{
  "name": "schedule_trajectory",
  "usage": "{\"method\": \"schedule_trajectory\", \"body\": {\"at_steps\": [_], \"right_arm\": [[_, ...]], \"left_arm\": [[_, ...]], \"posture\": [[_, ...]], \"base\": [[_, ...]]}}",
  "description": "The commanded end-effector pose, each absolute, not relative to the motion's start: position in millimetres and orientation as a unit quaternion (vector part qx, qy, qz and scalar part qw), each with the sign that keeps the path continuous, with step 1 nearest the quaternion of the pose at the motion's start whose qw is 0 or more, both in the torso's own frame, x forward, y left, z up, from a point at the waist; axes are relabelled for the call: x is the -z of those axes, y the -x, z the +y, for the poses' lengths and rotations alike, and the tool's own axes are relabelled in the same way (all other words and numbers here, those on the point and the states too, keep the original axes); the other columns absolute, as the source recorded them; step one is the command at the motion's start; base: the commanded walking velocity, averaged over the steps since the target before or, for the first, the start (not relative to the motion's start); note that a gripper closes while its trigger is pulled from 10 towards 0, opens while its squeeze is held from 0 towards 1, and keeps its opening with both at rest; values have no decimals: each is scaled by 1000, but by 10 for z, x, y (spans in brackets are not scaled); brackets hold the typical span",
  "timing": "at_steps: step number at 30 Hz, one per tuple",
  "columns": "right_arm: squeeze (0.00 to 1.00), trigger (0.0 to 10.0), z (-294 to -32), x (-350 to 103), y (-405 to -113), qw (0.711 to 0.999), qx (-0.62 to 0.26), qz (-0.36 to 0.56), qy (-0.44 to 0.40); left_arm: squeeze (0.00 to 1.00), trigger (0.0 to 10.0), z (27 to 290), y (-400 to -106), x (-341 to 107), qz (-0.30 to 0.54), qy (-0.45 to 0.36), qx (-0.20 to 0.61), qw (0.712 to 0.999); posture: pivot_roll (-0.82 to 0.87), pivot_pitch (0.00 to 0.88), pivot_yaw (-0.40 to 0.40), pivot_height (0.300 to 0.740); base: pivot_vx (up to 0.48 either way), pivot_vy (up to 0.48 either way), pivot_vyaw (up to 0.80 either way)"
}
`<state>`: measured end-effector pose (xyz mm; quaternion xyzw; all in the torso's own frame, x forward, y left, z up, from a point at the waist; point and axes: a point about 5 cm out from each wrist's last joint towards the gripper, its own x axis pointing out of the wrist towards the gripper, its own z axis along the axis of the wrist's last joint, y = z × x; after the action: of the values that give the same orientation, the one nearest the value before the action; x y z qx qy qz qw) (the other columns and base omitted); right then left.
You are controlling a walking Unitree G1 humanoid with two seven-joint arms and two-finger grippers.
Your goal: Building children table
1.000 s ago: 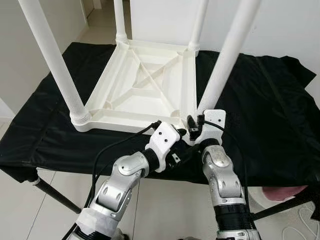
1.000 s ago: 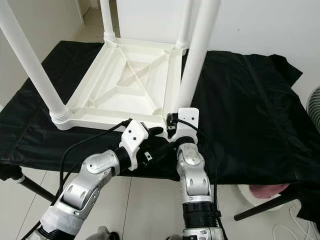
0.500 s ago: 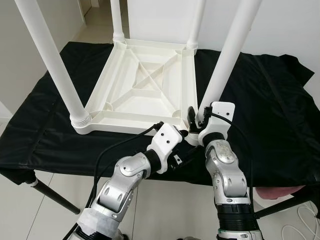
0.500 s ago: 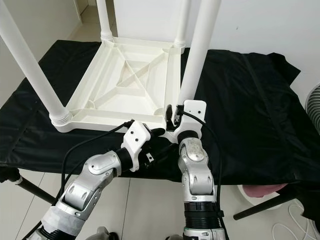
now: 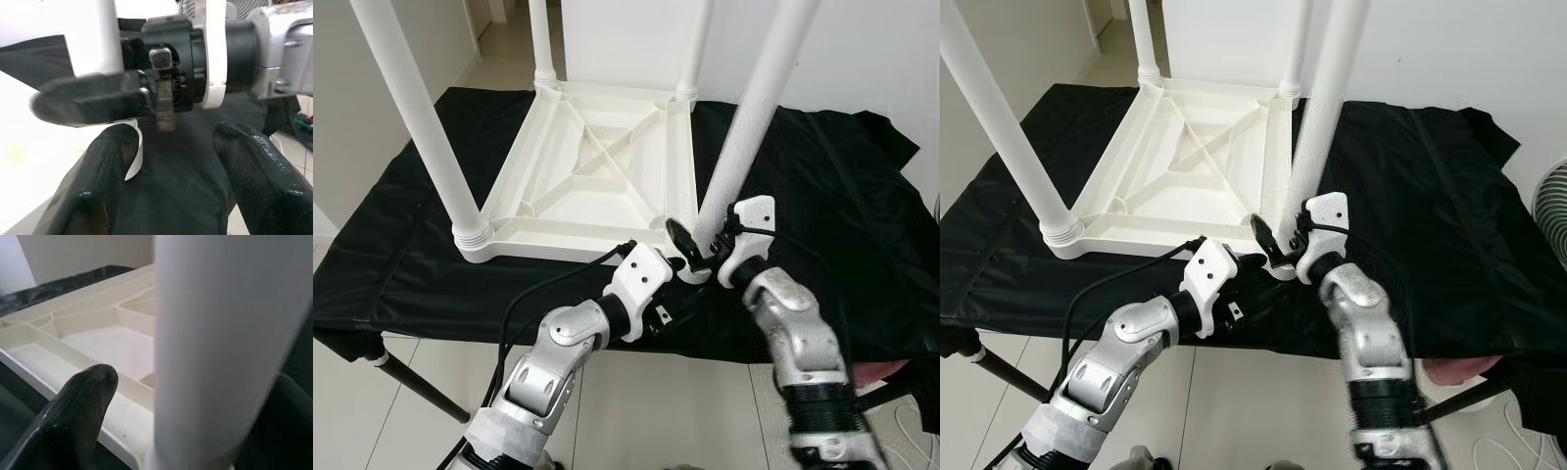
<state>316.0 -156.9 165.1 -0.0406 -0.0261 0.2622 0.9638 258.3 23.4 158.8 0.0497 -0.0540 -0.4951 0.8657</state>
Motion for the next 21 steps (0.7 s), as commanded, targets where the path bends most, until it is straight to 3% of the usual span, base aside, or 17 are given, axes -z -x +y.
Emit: {"method": "schedule_trajectory", "body": {"at_steps": [1,12,13,14,15,21], "right_arm": [[0,10000,-1575,-1597,-3196,954,-297,-15,44],[0,10000,-1533,-1458,-3358,928,-364,15,78],[0,4627,-1493,-1426,-3410,924,-373,23,81],[0,4627,-1493,-1426,-3410,924,-373,23,81],[0,0,-1463,-1405,-3448,921,-379,29,82],[0,0,-1446,-1385,-3476,914,-396,38,82]], "left_arm": [[0,10000,229,-2588,-1581,-52,-51,493,867],[0,10000,222,-2613,-1601,-55,-53,494,866],[0,10000,222,-2620,-1607,-56,-54,494,866],[0,10000,222,-2620,-1607,-56,-54,494,866],[0,10000,223,-2625,-1613,-57,-55,493,867],[0,10000,241,-2629,-1621,-58,-55,487,869]], "posture": [[-104,24,-2,740],[-106,23,6,740],[-100,22,6,740],[-100,22,6,740],[-92,24,5,740],[-82,30,-2,740]], "base": [[0,0,0],[0,0,0],[0,0,0],[0,0,0],[0,0,0],[0,0,0]]}}
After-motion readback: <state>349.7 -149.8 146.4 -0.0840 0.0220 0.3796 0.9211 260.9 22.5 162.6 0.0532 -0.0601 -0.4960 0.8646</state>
